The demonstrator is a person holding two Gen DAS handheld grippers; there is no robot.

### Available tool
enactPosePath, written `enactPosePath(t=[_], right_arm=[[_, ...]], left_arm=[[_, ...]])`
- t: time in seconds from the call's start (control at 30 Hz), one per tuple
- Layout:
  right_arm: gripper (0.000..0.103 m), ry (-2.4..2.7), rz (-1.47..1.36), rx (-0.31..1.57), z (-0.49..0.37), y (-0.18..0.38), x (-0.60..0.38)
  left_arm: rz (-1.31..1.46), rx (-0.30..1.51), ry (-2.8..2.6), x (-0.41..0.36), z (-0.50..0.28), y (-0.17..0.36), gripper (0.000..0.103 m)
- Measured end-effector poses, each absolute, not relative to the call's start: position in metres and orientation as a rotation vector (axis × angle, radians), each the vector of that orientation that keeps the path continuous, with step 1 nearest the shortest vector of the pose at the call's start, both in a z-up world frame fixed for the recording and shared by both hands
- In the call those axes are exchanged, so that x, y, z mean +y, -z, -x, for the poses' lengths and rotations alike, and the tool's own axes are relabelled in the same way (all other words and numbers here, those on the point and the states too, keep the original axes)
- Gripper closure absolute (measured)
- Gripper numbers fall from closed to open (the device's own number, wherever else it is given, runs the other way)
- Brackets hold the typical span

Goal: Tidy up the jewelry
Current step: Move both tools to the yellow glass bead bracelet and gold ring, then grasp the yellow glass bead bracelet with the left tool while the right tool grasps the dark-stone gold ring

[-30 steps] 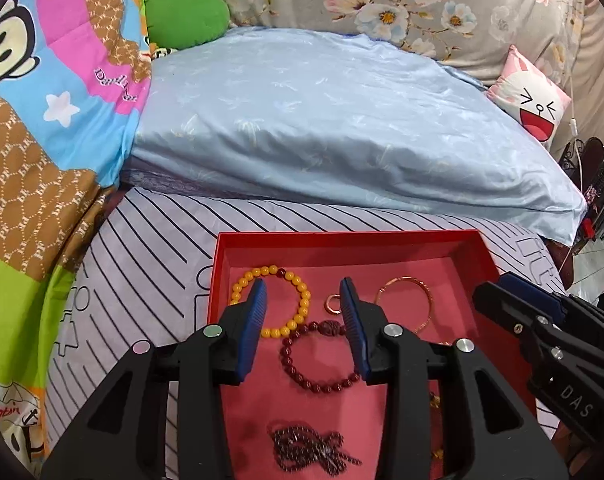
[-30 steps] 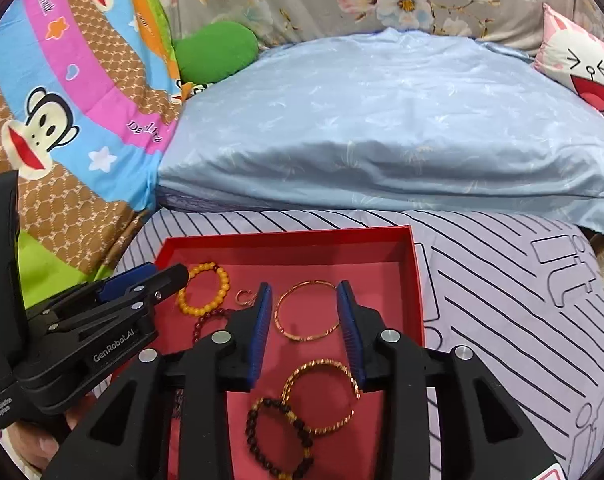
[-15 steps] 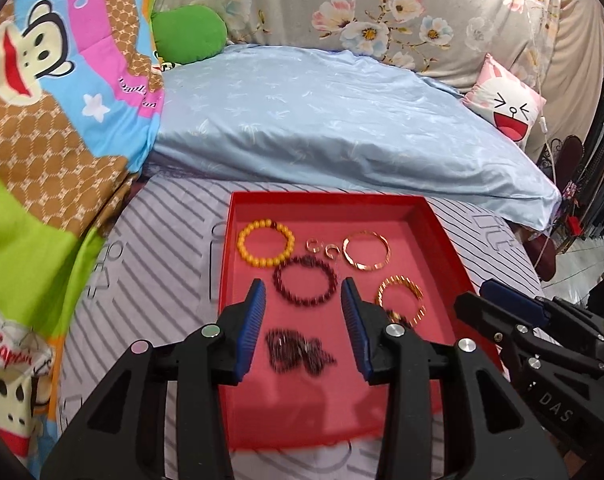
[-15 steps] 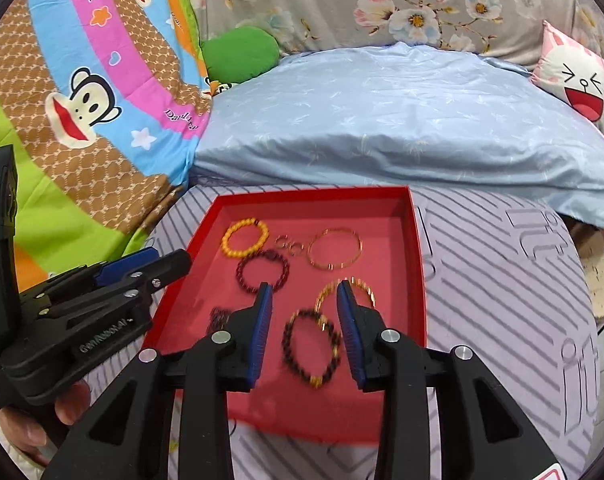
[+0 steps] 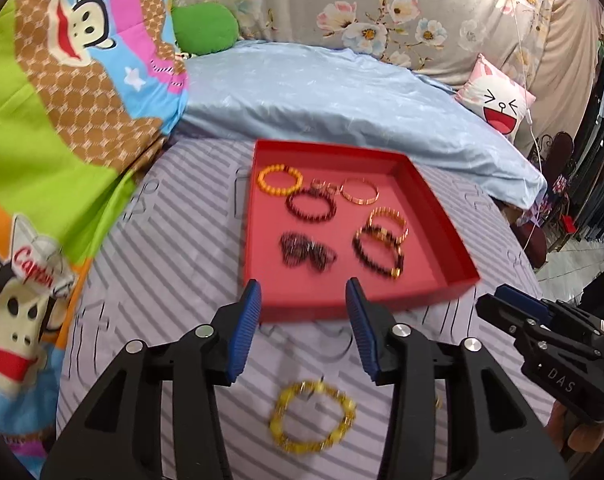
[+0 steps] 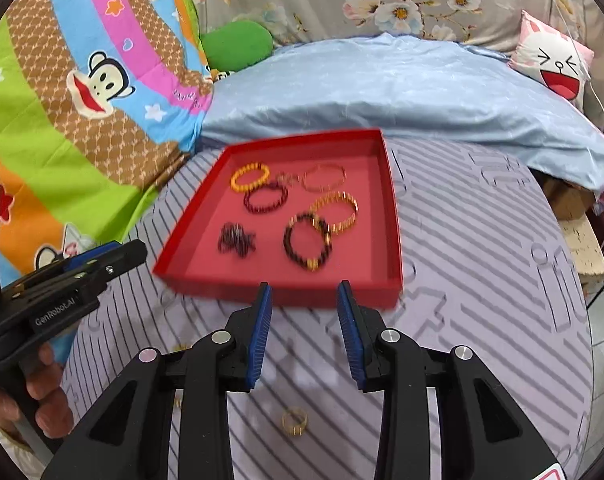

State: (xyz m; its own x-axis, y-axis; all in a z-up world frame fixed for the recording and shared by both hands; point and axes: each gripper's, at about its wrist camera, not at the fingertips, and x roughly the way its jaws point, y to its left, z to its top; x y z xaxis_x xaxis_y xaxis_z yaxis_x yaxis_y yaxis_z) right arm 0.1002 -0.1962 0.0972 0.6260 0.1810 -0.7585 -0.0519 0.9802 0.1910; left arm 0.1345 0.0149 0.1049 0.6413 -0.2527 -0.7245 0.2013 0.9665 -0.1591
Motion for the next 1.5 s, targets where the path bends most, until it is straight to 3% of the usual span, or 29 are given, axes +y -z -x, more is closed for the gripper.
enactPosePath(t=[0.83, 1.0, 1.07, 1.13, 1.5], right_arm=[[0.069, -0.109, -0.165, 1.008, -0.028, -0.042, -0.191], [0.068, -0.111, -0.139, 1.021, -0.032, -0.032, -0.185], [0.067, -0.112, -0.131, 1.021, -0.034, -0.029, -0.182], [0.067, -0.111, -0.120, 1.019, -0.037, -0.026, -0.179], [0.067, -0.116, -0.085, 1.008, -0.046, -0.018, -0.172]], left_arm=[[0.044, 0.992, 0.205, 0.018, -0.082, -0.014, 0.062], [0.032, 0.992, 0.223, 0.012, -0.080, -0.014, 0.076], [0.033, 0.995, 0.230, 0.011, -0.080, -0.014, 0.089], [0.039, 1.001, 0.240, 0.010, -0.079, -0.014, 0.093], [0.064, 1.023, 0.261, 0.009, -0.073, -0.014, 0.093]])
